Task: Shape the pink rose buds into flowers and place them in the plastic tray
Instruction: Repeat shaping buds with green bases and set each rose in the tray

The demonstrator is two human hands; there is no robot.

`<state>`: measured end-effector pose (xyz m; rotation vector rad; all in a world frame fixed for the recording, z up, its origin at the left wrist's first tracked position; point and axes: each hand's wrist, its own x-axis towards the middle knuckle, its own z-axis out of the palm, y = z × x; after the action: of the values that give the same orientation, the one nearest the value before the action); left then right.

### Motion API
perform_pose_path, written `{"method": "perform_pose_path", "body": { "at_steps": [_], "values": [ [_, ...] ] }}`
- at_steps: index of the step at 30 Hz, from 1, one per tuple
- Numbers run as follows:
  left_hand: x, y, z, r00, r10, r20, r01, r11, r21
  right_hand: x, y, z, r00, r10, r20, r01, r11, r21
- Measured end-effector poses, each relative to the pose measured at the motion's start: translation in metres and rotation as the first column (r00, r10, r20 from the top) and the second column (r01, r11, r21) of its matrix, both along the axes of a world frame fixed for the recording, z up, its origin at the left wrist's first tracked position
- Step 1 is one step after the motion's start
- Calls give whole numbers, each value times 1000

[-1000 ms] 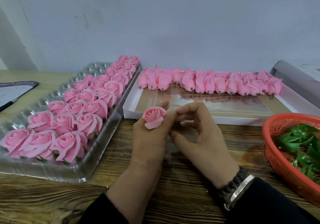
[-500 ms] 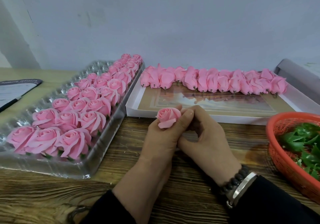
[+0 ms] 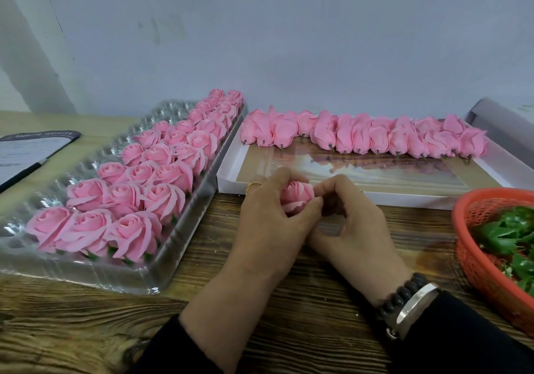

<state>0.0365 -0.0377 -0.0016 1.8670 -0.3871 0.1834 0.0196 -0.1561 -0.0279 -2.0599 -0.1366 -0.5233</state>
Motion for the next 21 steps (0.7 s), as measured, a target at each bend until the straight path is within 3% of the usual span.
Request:
{"method": "perform_pose_path", "body": {
  "at_steps": [4,8,11,15,21],
  "values": [
    [0,7,4,998,-39,41,34,993,115,-2,0,0,1000,15,27,-14,999,-38],
    [-4,14,29,993,-52,110,34,986,162,-5,1,3,995,77,65,-82,993,82],
    [4,30,71,974,-65,219,24,983,183,-5,-1,3,994,100,51,-104,991,85],
    [54,64,133,923,20,384,-127,958,257,-4,0,1,989,144,-15,-144,990,11],
    [165,105,143,928,274,252,-358,840,407,0,0,0,986,161,-46,-163,985,-51]
  ]
}}
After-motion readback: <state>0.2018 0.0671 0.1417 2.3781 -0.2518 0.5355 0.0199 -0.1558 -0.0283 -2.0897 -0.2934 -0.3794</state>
